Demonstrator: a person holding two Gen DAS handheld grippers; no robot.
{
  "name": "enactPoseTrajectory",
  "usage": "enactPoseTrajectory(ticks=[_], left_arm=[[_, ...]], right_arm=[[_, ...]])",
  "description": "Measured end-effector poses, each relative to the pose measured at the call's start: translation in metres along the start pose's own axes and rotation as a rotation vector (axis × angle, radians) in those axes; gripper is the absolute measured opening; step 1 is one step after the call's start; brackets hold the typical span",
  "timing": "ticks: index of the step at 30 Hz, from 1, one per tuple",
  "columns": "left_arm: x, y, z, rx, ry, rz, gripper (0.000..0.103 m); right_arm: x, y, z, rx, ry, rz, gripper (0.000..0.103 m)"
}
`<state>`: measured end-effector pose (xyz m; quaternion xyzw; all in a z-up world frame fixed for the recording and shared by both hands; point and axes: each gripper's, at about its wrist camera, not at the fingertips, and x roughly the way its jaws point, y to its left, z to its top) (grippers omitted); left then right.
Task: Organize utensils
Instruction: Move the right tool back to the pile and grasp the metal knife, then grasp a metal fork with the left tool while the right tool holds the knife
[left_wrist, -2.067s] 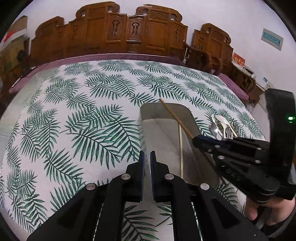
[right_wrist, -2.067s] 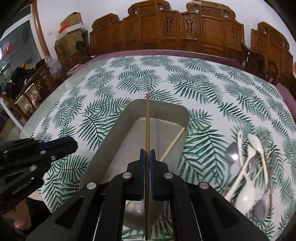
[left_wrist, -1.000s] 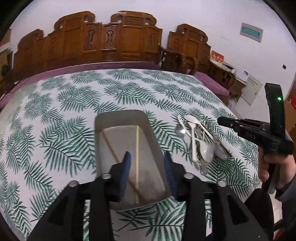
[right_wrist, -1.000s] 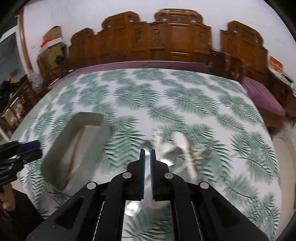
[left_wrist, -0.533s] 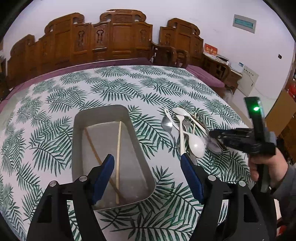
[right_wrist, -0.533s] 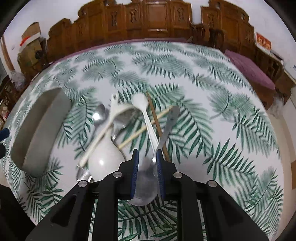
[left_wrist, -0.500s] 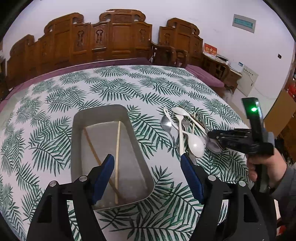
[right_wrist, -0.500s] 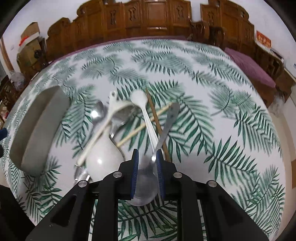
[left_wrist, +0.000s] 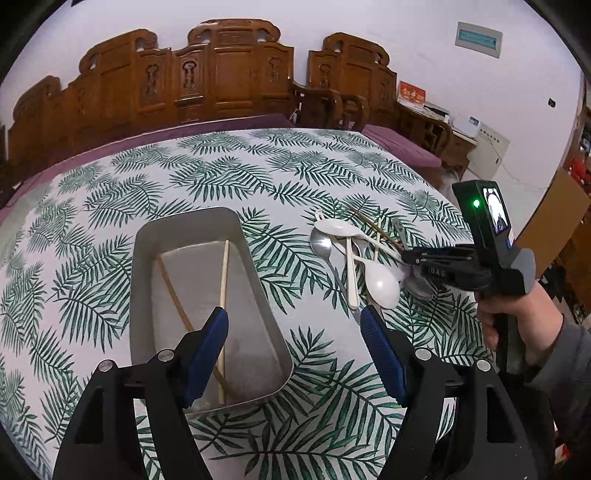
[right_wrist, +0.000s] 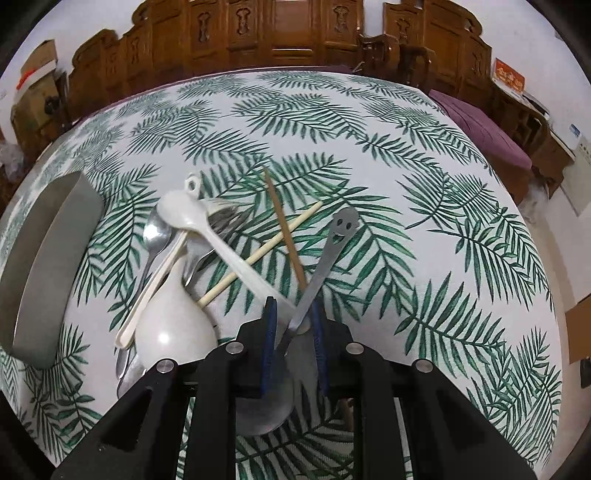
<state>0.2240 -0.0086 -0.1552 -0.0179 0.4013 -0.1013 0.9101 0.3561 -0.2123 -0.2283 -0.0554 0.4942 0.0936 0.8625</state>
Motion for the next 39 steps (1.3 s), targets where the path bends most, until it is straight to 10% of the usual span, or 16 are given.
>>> enactPoseTrajectory(ticks=[39], left_arm=[[0.026,-0.058,0.005,0.08,0.008,0.001,0.059]], right_arm=[[-0.067,-0.041,-0.042,-0.062,-0.113,0.131,0.002]])
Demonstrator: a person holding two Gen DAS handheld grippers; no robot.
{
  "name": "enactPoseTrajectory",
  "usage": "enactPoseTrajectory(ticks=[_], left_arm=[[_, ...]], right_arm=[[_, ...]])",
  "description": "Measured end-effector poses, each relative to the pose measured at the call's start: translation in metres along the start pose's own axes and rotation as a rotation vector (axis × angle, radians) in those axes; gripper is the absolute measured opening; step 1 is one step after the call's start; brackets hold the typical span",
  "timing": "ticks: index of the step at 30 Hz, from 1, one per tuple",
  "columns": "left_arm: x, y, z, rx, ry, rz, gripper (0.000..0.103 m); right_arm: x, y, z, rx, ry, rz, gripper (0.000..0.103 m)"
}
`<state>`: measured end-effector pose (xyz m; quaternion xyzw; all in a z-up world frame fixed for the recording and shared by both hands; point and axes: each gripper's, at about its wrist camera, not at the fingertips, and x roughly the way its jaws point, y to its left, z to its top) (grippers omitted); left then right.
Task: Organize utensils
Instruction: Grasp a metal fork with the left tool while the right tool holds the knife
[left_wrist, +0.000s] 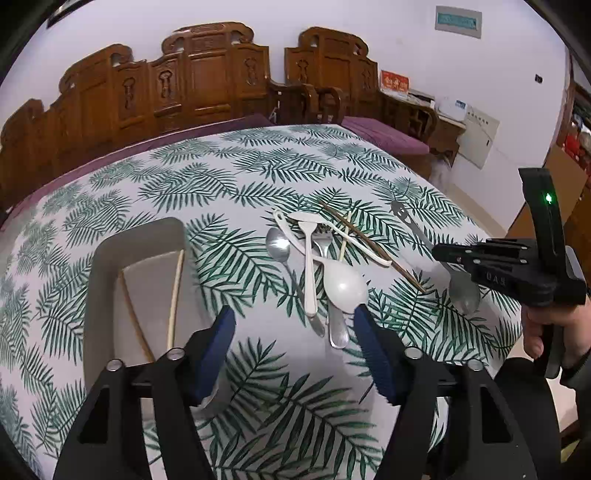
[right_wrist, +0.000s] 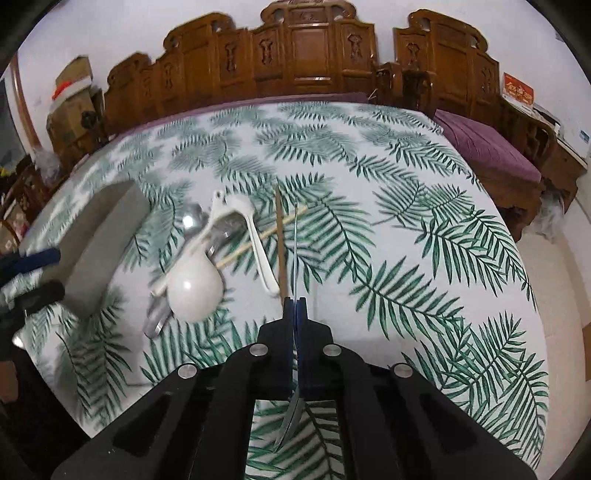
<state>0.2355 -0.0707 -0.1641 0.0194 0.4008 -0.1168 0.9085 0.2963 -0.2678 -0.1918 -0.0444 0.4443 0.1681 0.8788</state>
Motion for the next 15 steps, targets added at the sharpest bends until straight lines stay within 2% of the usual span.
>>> enactPoseTrajectory(ticks=[5,15], left_arm=[[0.029,-0.007,0.007,0.002,0.061,-0.018,0.043],[0.085,-0.01,0.034,0.005,0.188,-0.014,0.034]], right_arm=[[0.005,-0.009,-0.005,0.015,0.017,0.017,0.002],[-0.004,-0.031,0.002,0.09,-0.002,0.049,0.002]])
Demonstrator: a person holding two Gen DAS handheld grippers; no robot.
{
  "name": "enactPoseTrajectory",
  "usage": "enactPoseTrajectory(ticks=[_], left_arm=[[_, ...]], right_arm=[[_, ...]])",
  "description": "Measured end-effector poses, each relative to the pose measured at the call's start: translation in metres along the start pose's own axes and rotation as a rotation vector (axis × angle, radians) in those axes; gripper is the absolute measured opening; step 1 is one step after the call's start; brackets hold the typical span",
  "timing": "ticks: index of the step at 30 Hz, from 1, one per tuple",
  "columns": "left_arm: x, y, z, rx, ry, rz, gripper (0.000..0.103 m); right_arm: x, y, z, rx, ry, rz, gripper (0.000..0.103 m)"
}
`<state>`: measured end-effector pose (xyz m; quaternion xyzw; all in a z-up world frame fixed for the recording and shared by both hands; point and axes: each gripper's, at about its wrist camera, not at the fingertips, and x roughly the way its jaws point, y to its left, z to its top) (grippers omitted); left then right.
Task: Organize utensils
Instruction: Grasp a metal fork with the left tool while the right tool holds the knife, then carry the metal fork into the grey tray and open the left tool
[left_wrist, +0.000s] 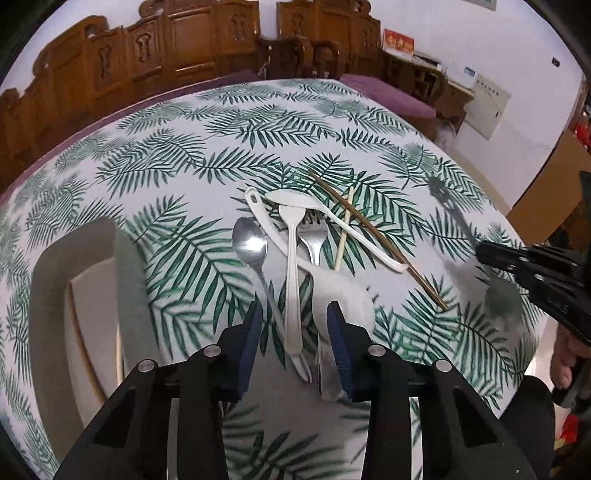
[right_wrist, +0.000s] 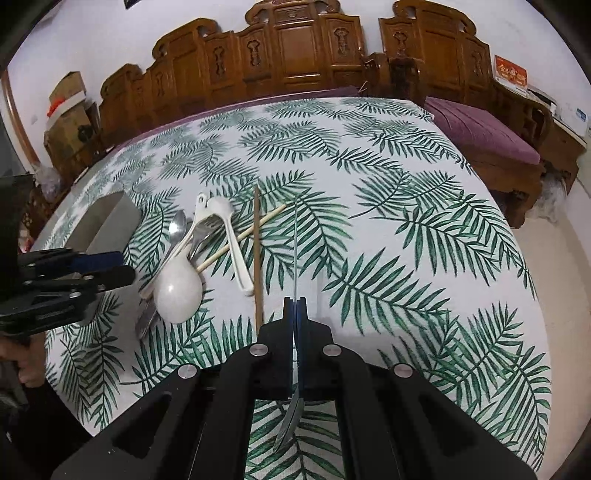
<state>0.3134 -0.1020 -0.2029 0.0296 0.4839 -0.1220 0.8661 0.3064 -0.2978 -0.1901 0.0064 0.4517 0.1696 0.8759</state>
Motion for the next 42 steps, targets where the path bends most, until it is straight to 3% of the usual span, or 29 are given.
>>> enactPoseTrajectory(ticks=[6,13,17,20,30,42], left_arm=[[0.03,0.009,0.014,-0.033,0.077,0.015,0.029],[0.046,0.004,0.027,-0.011,0.099,0.011,0.028],[0.054,0.005,0.03,-0.008,0.112,0.015,0.009],[0.054,0.008,0.029,-0.019,0.108,0.019,0.008],[0.001,0.014,0.023,-0.055,0.077,0.013,0.008],[-0.065,0.022,0.007,-0.043,0.032,0.062,0.008]], right_arm=[[0.001,-0.004,0.001,0.034,0.005,0.03,0.002],[0.003,-0.011,0.002,0.067,0.009,0.054,0.002],[0.003,-0.01,0.002,0.069,0.012,0.059,0.002],[0.003,-0.008,0.002,0.07,0.011,0.067,0.002],[-0.005,0.007,0.006,0.053,-0.002,0.117,0.002],[-0.028,0.039,0.014,-0.005,-0.033,0.178,0.002]])
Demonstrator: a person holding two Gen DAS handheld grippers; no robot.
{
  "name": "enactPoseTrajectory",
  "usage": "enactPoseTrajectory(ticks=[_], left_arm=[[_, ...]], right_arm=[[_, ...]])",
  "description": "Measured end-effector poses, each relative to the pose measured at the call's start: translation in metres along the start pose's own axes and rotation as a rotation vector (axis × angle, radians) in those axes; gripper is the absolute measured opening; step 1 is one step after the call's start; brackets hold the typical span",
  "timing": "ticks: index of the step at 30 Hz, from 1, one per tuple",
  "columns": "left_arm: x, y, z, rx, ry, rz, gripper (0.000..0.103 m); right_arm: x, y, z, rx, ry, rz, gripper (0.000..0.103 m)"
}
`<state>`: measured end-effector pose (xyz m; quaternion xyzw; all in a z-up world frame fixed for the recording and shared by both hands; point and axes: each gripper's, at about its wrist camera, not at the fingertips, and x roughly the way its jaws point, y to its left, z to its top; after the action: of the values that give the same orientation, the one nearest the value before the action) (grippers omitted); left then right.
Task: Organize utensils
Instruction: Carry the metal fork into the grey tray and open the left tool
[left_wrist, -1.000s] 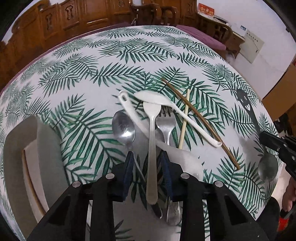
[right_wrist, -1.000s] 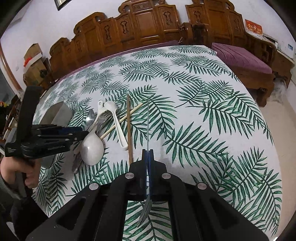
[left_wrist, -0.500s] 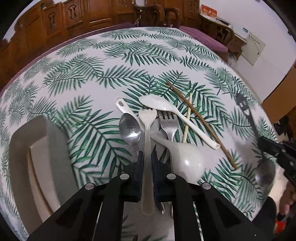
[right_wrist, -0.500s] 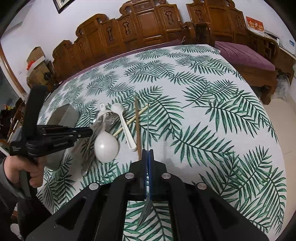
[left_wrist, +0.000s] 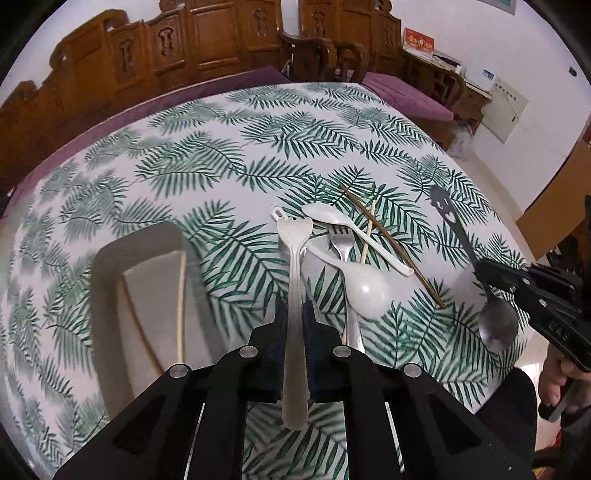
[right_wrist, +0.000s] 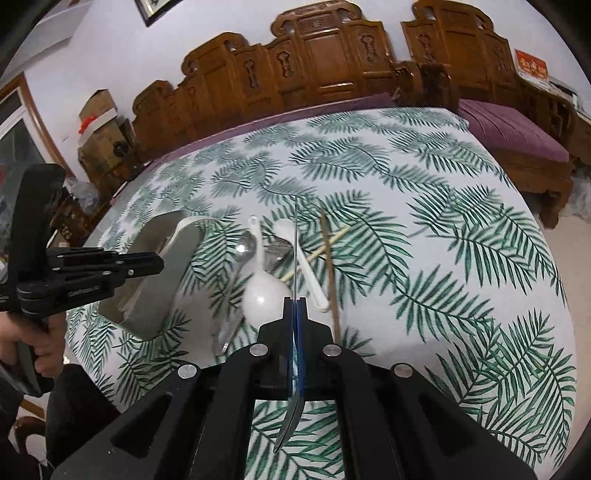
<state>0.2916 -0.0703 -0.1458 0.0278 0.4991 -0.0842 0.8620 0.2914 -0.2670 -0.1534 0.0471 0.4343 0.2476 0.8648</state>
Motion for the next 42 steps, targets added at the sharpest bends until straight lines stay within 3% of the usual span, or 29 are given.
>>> enactPoseTrajectory(ticks=[5,15,28,42], left_arm=[[-0.022,0.011,-0.012,0.008,-0.024,-0.004,0.008],[-0.029,0.049,-0.025,-0.015,-0.057,-0.006,0.008],[0.004,0.116,-0.038,-0.124,-0.01,0.031,0.008],[0.045,0.133,-0.03,-0.165,0.065,0.055,0.008]], right_arm=[[-0.001,0.021,0.002,-0.052,-0.001,0.007,0.002],[0.009,0.059,0.024,-0.105,-0.002,0.025,0.002],[0.044,0.095,0.043,-0.137,0.043,0.047,0.002],[0.067,0.111,0.036,-0.153,0.105,0.053,0.002]])
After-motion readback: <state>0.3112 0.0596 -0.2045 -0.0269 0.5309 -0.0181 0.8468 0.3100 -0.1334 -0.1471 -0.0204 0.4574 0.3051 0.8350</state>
